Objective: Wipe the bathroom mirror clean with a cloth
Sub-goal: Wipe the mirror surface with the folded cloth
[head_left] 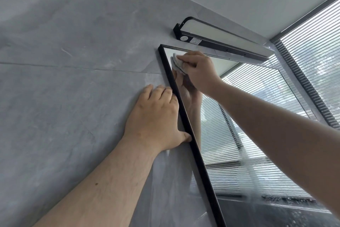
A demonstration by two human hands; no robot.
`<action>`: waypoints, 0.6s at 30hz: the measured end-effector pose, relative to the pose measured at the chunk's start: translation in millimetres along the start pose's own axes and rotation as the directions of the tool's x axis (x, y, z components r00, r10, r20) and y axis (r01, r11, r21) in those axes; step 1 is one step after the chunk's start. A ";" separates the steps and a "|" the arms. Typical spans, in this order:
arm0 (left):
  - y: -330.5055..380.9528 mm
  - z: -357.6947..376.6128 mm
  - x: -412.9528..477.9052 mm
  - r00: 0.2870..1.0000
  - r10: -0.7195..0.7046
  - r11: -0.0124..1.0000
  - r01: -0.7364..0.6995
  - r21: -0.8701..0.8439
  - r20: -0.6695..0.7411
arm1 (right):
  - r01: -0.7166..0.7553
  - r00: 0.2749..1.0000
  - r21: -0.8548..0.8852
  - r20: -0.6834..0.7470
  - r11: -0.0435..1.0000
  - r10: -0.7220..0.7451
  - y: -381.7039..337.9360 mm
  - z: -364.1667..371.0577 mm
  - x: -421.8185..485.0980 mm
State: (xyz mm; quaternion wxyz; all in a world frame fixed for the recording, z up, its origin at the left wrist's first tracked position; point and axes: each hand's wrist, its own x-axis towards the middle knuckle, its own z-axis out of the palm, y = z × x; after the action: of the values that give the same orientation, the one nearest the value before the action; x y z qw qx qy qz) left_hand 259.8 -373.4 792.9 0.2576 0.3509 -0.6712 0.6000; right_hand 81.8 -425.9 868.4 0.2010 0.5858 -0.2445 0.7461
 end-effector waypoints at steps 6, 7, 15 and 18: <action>0.6 -2.1 1.3 1.000 -0.011 0.999 0.011 -0.031 0.009 | -0.082 0.995 0.055 0.063 0.995 0.079 8.3 -24.2 -81.5; 0.7 -2.4 1.4 1.000 -0.010 0.999 0.011 -0.034 0.016 | -0.097 0.994 0.074 0.063 0.993 0.093 11.4 -28.9 -96.6; 1.9 -8.7 1.0 0.999 -0.019 0.999 0.021 -0.025 0.049 | 0.074 0.993 -0.164 0.107 0.984 -0.056 33.3 -54.3 -184.8; 2.1 -11.5 -0.7 0.998 -0.014 1.000 0.015 -0.020 0.066 | 0.151 0.981 -0.240 0.158 0.959 -0.115 36.0 -61.1 -174.3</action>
State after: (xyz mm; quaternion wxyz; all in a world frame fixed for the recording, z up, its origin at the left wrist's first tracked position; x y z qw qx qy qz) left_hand 257.7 -361.9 792.8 0.2434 0.3725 -0.6827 0.5795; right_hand 53.8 -420.4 682.4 0.3050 0.6224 -0.3105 0.6504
